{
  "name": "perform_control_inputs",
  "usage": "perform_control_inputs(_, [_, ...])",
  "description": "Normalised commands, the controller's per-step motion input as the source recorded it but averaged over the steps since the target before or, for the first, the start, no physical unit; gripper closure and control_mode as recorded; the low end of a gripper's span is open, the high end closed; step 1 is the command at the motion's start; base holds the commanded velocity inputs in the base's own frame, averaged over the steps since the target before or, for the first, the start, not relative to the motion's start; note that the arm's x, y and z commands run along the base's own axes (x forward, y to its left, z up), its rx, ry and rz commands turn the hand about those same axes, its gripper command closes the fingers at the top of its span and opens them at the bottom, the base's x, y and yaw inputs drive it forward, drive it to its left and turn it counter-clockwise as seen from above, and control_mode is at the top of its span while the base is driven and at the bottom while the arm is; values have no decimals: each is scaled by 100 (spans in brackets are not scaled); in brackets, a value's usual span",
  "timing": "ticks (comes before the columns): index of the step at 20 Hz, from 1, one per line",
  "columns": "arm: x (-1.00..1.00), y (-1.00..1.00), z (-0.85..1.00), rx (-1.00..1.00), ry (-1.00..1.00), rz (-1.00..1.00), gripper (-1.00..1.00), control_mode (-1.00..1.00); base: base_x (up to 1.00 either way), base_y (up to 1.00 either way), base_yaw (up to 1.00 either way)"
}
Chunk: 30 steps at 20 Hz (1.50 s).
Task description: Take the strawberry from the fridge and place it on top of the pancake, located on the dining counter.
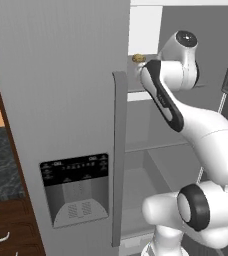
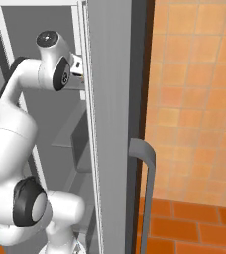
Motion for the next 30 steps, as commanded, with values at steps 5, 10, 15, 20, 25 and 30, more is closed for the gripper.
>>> perform_control_inputs(5, [36, 1, -6, 0, 3, 0, -100, -100, 0, 0, 0])
perform_control_inputs(10, [40, 2, -7, 0, 4, 0, -100, -100, 0, 0, 0])
perform_control_inputs(15, [45, 7, -12, 0, 6, 0, -100, -100, 0, 0, 0])
perform_control_inputs(20, [45, 5, -11, 0, 4, 0, -100, -100, 0, 0, 0])
perform_control_inputs(25, [44, 0, -9, 0, 0, 0, -100, -100, 0, 0, 0])
perform_control_inputs(30, [13, -3, -20, 0, 0, 0, -100, -100, 0, 0, 0])
